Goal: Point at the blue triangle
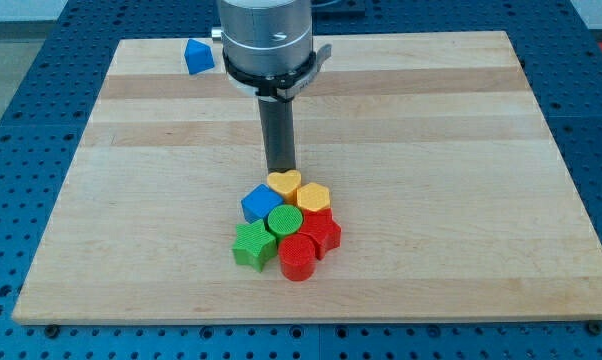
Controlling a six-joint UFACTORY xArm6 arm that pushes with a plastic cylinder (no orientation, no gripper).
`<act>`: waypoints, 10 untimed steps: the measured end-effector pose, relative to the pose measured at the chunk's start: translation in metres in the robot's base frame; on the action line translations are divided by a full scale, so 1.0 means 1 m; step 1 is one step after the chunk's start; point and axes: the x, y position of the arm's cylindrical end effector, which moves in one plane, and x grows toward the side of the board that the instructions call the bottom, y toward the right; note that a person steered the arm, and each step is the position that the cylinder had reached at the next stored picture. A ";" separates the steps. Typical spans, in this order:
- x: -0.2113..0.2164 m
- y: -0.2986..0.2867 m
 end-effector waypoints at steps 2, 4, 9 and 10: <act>-0.053 -0.021; -0.121 -0.115; -0.220 -0.163; -0.221 -0.126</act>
